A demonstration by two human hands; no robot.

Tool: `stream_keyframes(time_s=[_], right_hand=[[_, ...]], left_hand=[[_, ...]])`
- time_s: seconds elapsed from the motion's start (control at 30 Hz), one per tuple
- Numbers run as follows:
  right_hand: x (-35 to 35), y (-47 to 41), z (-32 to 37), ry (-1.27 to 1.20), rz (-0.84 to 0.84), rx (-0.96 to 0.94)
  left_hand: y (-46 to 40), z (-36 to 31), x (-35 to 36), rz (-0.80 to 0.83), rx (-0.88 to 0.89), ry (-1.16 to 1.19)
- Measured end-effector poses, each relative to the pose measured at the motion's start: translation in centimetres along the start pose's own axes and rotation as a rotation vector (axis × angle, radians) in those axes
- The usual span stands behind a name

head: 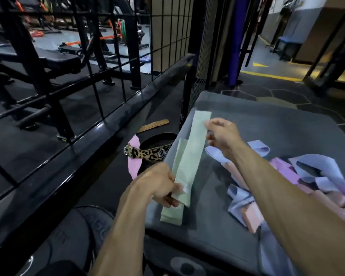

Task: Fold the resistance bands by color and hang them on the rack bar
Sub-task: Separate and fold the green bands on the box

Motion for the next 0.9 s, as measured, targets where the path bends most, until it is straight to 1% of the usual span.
stream_keyframes(time_s=[0.07, 0.1, 0.3, 0.4, 0.6, 0.67, 0.8, 0.9], right_hand=[[2.3, -0.5, -4.3, 0.003, 0.037, 0.092], [2.4, -0.3, -5.3, 0.017, 0.044, 0.111], [4.1, -0.6, -9.6, 0.092, 0.072, 0.11], [4.1, -0.9, -10.1, 0.145, 0.066, 0.063], [4.0, -1.3, -9.7, 0.331, 0.043, -0.04], [4.1, -1.3, -9.6, 0.33, 0.048, -0.051], [4.1, -1.4, -9.6, 0.248, 0.046, -0.05], [3.8, -1.3, -9.8, 0.284, 0.056, -0.06]], left_hand=[[-1.2, 1.0, -0.7, 0.014, -0.068, -0.031], [-1.0, 0.9, -0.5, 0.031, -0.086, -0.061], [-2.1, 1.2, -0.3, 0.083, -0.166, -0.16], [-2.7, 1.7, -0.4, 0.112, -0.21, -0.195], [-3.6, 2.7, 0.4, 0.141, -0.283, -0.271], [-3.5, 2.8, 0.3, 0.144, -0.281, -0.264], [-2.9, 2.2, 0.1, 0.148, -0.217, -0.209], [-2.8, 2.3, 0.4, 0.141, -0.216, -0.228]])
Point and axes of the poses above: each hand's wrist, its own y-axis away from the middle knuckle, its own x-axis out of the palm, z = x × y, the point moved 8 cm from there along -y, towards the middle knuckle, and after that the axes turned 15 degrees about -x, right-handed, at the moved point
